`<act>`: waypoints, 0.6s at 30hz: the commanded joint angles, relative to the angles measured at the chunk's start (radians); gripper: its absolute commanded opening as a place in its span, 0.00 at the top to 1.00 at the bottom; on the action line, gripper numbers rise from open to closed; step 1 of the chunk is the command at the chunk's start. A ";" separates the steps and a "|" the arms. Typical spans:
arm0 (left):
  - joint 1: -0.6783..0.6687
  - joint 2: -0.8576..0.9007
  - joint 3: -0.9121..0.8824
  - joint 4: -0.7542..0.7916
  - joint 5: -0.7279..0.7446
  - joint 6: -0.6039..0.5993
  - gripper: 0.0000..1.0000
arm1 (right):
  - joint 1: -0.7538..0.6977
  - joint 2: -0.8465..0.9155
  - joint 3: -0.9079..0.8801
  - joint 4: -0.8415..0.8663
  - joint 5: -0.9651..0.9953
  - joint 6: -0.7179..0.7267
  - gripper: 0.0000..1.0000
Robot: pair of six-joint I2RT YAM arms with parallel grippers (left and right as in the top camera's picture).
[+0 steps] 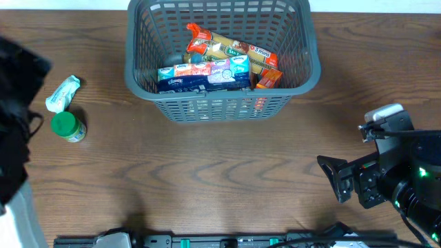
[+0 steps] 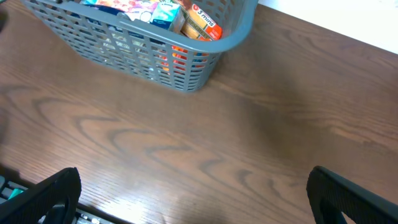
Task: Pack container
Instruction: 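Move the left gripper down onto the green-capped jar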
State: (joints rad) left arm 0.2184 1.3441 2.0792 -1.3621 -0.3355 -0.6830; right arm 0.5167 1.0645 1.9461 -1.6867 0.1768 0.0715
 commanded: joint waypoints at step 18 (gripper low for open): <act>0.157 0.317 -0.464 0.114 0.120 -0.179 0.02 | 0.008 0.000 0.000 -0.002 0.010 -0.006 0.01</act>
State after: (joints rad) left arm 0.3500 1.6573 1.6913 -1.2785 -0.2756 -0.8459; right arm 0.5167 1.0645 1.9461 -1.6867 0.1764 0.0715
